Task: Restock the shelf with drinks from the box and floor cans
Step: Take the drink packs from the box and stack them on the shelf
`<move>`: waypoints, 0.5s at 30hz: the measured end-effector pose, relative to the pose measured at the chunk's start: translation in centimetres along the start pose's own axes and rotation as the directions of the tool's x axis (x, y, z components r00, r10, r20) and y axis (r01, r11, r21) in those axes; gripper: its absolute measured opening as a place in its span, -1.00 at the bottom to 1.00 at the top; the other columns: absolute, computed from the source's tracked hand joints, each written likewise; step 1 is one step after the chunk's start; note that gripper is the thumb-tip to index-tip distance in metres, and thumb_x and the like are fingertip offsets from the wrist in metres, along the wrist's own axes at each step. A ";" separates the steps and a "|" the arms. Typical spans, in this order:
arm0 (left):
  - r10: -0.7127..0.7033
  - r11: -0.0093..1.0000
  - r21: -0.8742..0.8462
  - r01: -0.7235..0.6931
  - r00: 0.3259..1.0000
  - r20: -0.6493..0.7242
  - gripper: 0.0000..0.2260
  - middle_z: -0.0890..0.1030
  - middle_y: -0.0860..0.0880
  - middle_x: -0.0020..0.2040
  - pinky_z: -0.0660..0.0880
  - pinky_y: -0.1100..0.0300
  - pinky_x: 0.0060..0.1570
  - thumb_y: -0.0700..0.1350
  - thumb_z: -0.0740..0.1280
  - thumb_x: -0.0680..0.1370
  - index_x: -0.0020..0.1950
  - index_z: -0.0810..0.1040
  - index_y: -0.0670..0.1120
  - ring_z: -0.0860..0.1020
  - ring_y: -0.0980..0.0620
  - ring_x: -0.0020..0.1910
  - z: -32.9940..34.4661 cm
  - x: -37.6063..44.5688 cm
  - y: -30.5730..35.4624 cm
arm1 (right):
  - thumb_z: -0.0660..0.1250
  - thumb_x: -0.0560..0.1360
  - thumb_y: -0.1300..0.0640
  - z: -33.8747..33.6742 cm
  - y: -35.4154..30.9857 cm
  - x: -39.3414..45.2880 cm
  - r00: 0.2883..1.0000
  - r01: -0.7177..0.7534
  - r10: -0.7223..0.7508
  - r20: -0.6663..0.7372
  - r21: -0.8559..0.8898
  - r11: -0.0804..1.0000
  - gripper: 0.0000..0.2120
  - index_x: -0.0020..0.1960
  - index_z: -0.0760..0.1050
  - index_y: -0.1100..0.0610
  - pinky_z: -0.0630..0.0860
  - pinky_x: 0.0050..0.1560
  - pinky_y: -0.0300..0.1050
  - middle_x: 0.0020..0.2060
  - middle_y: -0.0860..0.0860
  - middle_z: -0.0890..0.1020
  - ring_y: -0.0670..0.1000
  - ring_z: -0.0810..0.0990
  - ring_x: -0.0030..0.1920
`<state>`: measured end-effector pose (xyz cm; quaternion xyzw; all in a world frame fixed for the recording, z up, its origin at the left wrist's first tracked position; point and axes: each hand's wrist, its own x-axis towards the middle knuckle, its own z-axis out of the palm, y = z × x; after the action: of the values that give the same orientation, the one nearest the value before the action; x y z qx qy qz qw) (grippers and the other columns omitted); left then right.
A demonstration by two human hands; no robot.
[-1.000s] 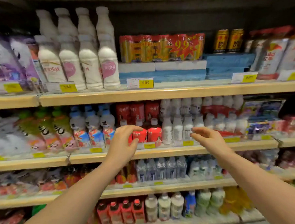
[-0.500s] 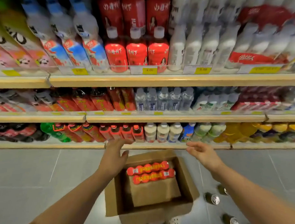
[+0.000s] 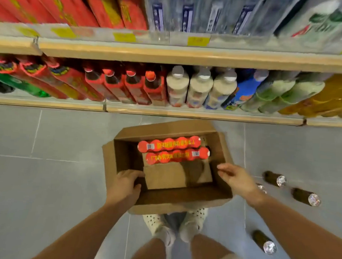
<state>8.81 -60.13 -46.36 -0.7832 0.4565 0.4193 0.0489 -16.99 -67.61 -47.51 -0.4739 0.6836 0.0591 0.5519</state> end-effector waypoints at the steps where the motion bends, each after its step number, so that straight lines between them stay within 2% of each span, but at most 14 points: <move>1: -0.015 1.000 0.013 0.015 1.000 0.018 -0.70 0.42 -0.01 0.34 0.28 0.11 0.37 -0.22 0.17 0.55 0.23 0.44 0.02 0.36 0.00 0.34 1.4 1.8 -0.9 | 0.21 0.53 0.19 1.1 1.0 2.0 1.000 -0.011 0.011 0.000 -0.032 0.999 -0.75 0.20 0.49 0.11 0.34 0.31 -0.07 0.13 0.04 0.55 0.10 0.47 0.23; 5: -0.009 0.998 0.064 0.006 0.999 0.045 -0.68 0.38 0.01 0.37 0.19 0.15 0.40 -0.22 0.17 0.55 0.27 0.40 0.02 0.26 0.02 0.41 7.1 8.9 -5.0 | 0.19 0.54 0.24 5.7 4.5 10.3 1.000 -0.010 0.013 0.025 -0.145 0.989 -0.69 0.28 0.41 0.15 0.30 0.32 -0.14 0.27 0.07 0.50 0.09 0.43 0.29; 9: 0.001 0.989 0.148 -0.012 0.997 0.074 -0.61 0.28 -0.03 0.44 0.17 0.12 0.41 -0.23 0.21 0.53 0.35 0.32 -0.03 0.16 -0.04 0.45 12.8 16.8 -8.1 | 0.21 0.50 0.26 9.2 8.1 19.1 0.998 0.049 -0.056 -0.013 -0.339 0.939 -0.59 0.35 0.32 0.16 0.32 0.30 -0.07 0.31 0.15 0.41 0.16 0.38 0.31; 12: -0.026 0.983 0.181 0.017 0.998 0.051 -0.42 0.04 -0.08 0.52 0.11 0.04 0.44 -0.20 0.29 0.49 0.45 0.14 -0.03 0.01 -0.13 0.49 16.6 21.4 -9.5 | 0.24 0.48 0.26 11.1 10.4 24.2 0.994 0.024 -0.063 -0.088 -0.388 0.921 -0.43 0.44 0.14 0.13 0.20 0.39 0.00 0.44 0.14 0.16 0.15 0.15 0.43; 15: -0.039 0.983 0.182 0.037 0.999 0.005 -0.22 -0.19 -0.07 0.52 0.06 -0.05 0.46 -0.15 0.37 0.45 0.49 -0.06 0.05 -0.16 -0.16 0.50 19.9 24.8 -10.4 | 0.25 0.48 0.27 12.7 12.4 28.3 0.984 0.047 -0.125 -0.127 -0.488 0.871 -0.30 0.48 -0.08 0.18 0.00 0.48 -0.03 0.50 0.15 -0.10 0.12 -0.11 0.51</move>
<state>10.28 -61.66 -79.72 -0.7822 0.4777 0.3783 0.1301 -15.32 -69.62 -80.83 -0.6298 0.6661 0.1663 0.3634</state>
